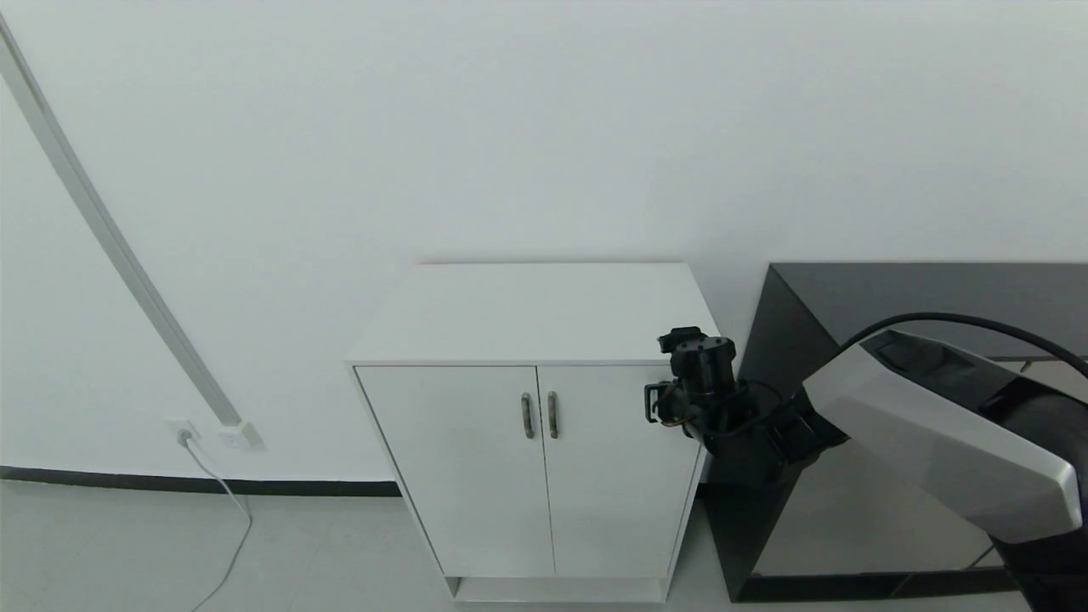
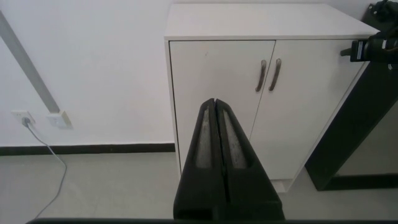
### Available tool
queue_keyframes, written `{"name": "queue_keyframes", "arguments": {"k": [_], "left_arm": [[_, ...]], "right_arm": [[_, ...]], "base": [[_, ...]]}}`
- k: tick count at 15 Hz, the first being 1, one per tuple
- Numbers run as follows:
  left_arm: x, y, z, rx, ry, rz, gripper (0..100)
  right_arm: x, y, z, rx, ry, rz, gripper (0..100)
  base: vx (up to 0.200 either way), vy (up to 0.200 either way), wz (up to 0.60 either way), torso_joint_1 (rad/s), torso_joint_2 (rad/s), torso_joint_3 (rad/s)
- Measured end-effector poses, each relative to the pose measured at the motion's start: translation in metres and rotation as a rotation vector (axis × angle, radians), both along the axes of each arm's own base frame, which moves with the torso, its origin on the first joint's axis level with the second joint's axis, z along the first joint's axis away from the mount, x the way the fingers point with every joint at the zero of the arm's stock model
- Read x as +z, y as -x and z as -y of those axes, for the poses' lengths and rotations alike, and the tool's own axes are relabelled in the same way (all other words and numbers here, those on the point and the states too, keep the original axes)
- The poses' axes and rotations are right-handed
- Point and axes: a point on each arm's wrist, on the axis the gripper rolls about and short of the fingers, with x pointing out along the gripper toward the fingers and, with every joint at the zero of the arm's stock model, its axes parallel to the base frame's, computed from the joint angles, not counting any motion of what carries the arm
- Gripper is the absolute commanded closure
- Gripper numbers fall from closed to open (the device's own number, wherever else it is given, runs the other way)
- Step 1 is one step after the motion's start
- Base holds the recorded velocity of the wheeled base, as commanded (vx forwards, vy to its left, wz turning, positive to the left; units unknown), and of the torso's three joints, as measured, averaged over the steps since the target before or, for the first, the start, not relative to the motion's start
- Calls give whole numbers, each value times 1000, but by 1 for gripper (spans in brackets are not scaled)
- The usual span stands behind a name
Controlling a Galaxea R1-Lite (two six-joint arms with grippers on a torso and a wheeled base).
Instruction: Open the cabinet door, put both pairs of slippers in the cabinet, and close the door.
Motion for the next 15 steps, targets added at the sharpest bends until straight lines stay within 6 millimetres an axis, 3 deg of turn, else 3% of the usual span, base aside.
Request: {"name": "queue_keyframes", "arguments": {"k": [4,8,11,15], "left_arm": [[0,0,0,0,0,0,100],[0,0,0,0,-1,0,100],[0,0,0,0,-1,0,100],[0,0,0,-1,-2,0,100]], "right_arm": [[4,14,6,1,3,-18,100],[28,57,22,14,-3,-5,100],[58,99,45,12,-6,17,100],[91,156,99,-49,27,57,100]], "base": [[0,0,0,0,0,0],[0,0,0,0,0,0],[0,0,0,0,0,0],[0,0,0,0,0,0]]}}
